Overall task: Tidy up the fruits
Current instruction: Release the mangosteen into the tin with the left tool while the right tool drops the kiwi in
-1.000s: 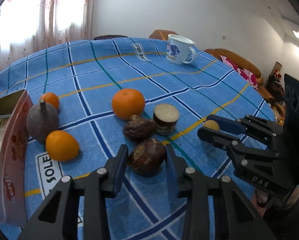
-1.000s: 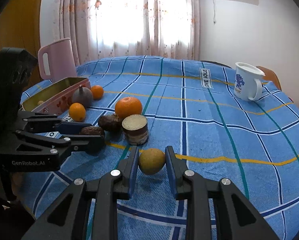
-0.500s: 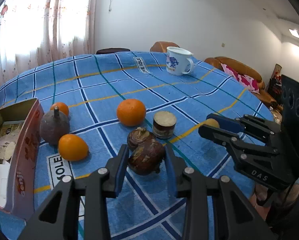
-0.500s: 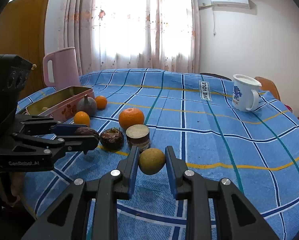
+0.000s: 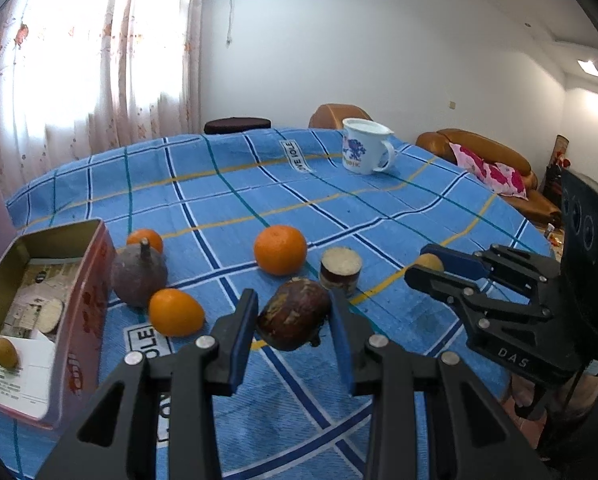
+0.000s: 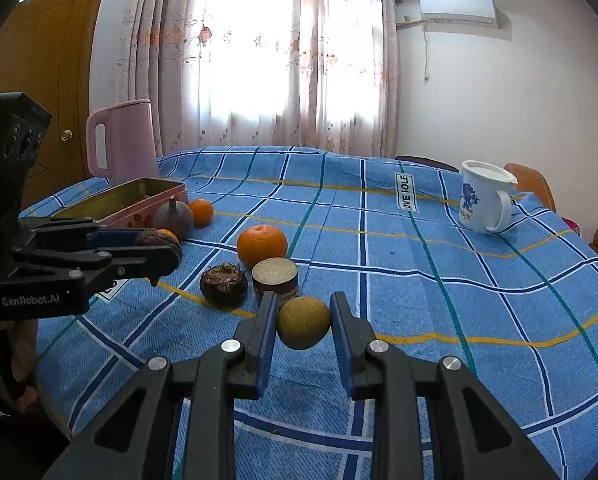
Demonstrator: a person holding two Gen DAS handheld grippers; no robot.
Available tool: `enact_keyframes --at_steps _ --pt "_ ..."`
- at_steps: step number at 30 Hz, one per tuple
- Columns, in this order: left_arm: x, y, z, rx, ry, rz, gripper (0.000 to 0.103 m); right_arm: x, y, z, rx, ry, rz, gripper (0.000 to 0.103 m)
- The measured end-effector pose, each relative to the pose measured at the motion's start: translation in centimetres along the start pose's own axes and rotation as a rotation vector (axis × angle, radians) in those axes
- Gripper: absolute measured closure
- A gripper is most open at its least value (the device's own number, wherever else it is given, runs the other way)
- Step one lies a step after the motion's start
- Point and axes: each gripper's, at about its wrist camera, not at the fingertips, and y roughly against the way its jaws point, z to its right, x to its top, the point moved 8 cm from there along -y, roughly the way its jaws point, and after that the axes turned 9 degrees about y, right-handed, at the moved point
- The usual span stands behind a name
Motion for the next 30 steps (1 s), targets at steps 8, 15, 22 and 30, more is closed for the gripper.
enact_keyframes --at_steps 8,15,22,30 --pt "0.6 1.0 -0.1 0.023 -0.013 0.044 0.066 0.5 0.2 -0.3 -0.006 0.010 0.004 0.075" --pt "1.4 2.0 -0.8 0.039 -0.002 0.077 0.066 1.7 0.1 -1.2 0.010 0.025 0.017 0.075" --pt "2.3 3.2 -2.5 0.075 0.024 0.109 0.066 3.6 -0.4 -2.7 0.040 0.058 0.039 0.075" --pt "2.7 4.2 -4.9 0.119 0.062 0.129 0.066 5.8 -1.1 -4.9 0.077 0.101 0.061 0.075"
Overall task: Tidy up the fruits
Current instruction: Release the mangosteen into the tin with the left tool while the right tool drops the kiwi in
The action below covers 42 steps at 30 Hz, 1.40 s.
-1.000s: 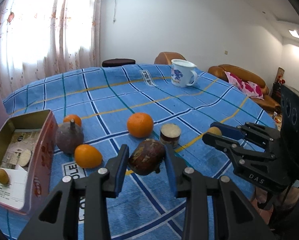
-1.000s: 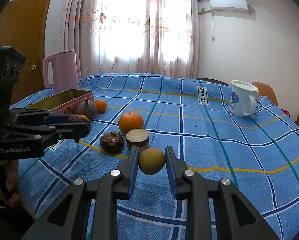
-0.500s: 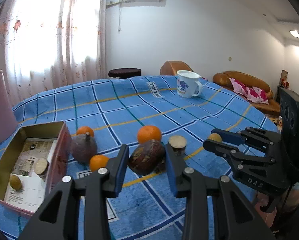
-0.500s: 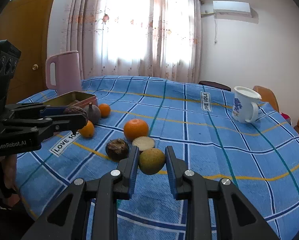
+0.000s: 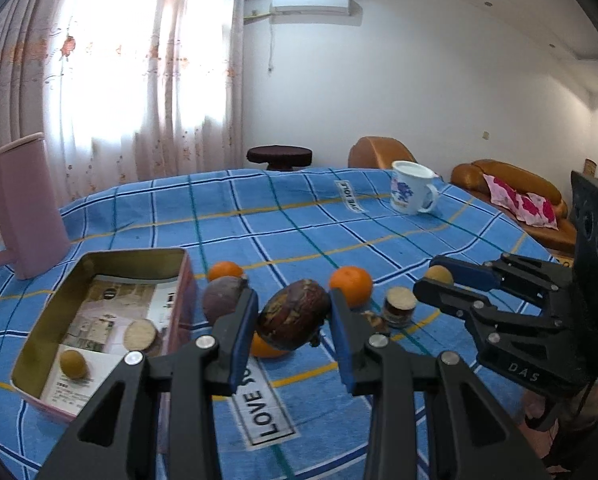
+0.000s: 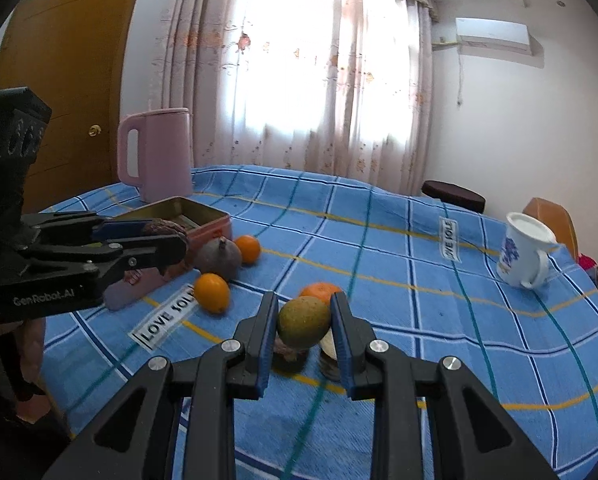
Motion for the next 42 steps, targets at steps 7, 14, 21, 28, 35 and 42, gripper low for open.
enact_keyframes --at_steps 7,14,21,28,35,42 --pt "0.3 0.4 -2.1 0.028 0.029 0.006 0.066 2.7 -1.3 -1.8 0.037 0.052 0.021 0.075" --pt "0.7 0.5 -4.7 0.061 0.060 0.009 0.066 5.6 -2.7 -3.9 0.091 0.084 0.043 0.075" --pt "1.1 0.3 -8.1 0.115 0.088 0.008 0.066 8.5 -5.1 -7.1 0.166 0.101 0.054 0.075" --pt "1.6 0.5 -10.9 0.133 0.118 0.005 0.079 9.8 -6.5 -10.1 0.210 0.135 0.053 0.075" --pt "1.2 0.4 -13.1 0.166 0.147 -0.003 0.079 9.2 -7.9 -12.3 0.245 0.149 0.023 0.075" --pt "1.2 1.2 -14.6 0.202 0.158 0.010 0.078 8.4 -9.8 -14.8 0.294 0.162 -0.020 0.075"
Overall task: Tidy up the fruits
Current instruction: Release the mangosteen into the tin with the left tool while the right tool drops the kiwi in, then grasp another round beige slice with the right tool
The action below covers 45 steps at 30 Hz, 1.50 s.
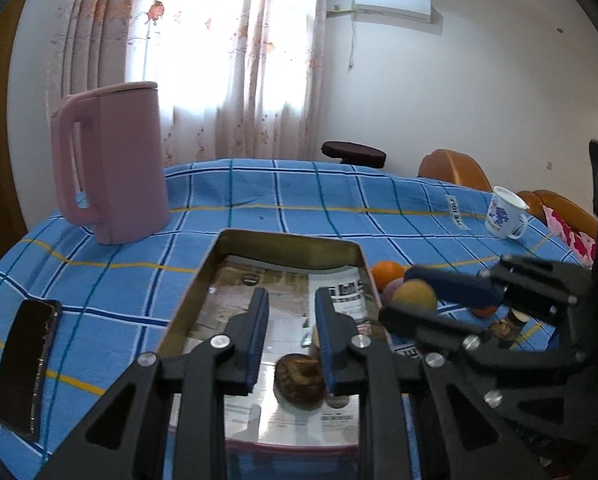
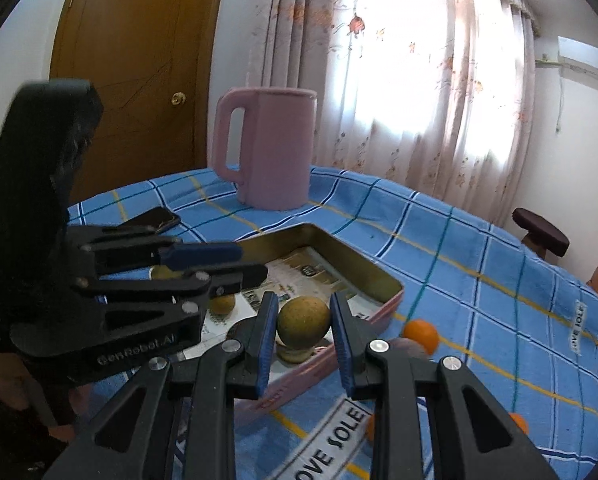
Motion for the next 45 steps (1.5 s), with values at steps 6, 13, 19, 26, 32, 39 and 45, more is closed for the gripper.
enact_keyframes --at_steps 6,13,19,26,32,39,45 --pt "0.5 0.4 -2.0 0.046 0.026 0.027 0.050 -0.5 -1.9 -1.5 0.046 0.005 -0.035 0.075" --pt "0.7 0.8 -2.7 0.078 0.033 0.055 0.025 -1.4 -3.1 -2.8 0.088 0.023 -0.087 0.066" --pt "1.0 1.6 -2.4 0.068 0.054 0.081 0.012 -1.7 -0.4 -1.4 0.042 0.001 -0.058 0.053" --pt "0.2 1.4 1.8 -0.013 0.009 0.060 0.011 -7.3 5.7 5.6 -0.122 -0.110 -0.090 0.053" --pt "-1.6 0.4 8.2 -0.099 -0.072 0.007 0.011 -12.6 9.1 13.2 -0.257 -0.302 -0.156 0.053" --pt "-3.7 -1.3 13.7 -0.145 -0.164 -0.061 0.010 -14.3 9.0 14.5 -0.228 -0.358 -0.207 0.053" --pt "-4.5 -2.2 14.9 -0.146 -0.191 -0.092 0.010 -15.6 7.8 14.9 -0.175 -0.412 -0.265 0.053"
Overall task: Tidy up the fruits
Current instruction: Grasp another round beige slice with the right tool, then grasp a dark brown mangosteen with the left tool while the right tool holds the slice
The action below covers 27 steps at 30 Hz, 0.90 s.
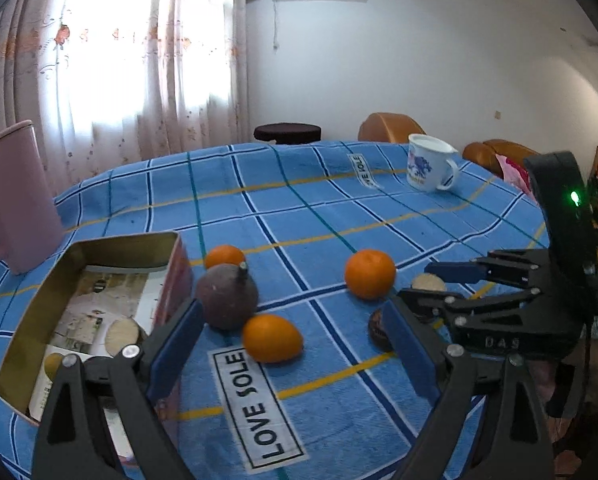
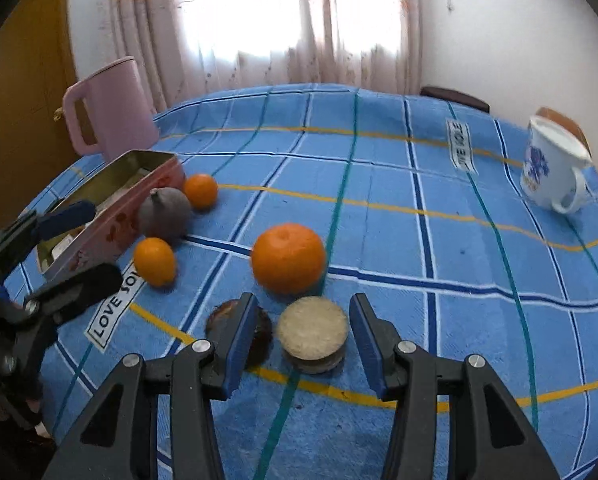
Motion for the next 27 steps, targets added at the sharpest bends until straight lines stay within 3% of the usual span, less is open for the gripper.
enact_keyframes --at_steps 2,4,8,15,20,23,25,27 --pt "-0.1 -0.1 0.2 -0.003 -0.005 -0.005 0.010 -0.3 -0.4 0.4 0.009 -0.021 -0.025 0.054" --pt "-0.1 -0.1 0.6 -0.011 -0.007 -0.008 0.010 -0.5 -0.8 0.3 0.035 -0.021 -0.041 0.063" --pt "-0.2 -0.6 1.5 -0.018 -0.035 -0.022 0.010 -0.2 -0.4 0.3 0.043 -0.022 -0.017 0.065" --pt "-0.7 -2.3 4.0 -0.075 -0.074 -0.091 0.012 0.2 2.1 2.4 -0.059 -0.077 0.089 0.065" --pt "-1.2 -4.2 5.5 -0.105 -0.099 -0.168 0.022 0.3 2.2 3.3 -0.062 -0.114 0.102 0.065" --pt "-1.9 -5.3 6.2 -0.120 -0.120 -0.225 0.037 0.3 2.3 3.2 -0.069 -0.105 0.104 0.065" --pt "-2.2 -6.0 6.6 -0.145 -0.104 -0.268 0.052 0.3 2.3 3.0 -0.072 -0.098 0.103 0.065" --pt "-2.6 -6.6 6.9 -0.160 -0.098 -0.305 0.055 0.3 2.2 3.0 -0.072 -0.097 0.100 0.065"
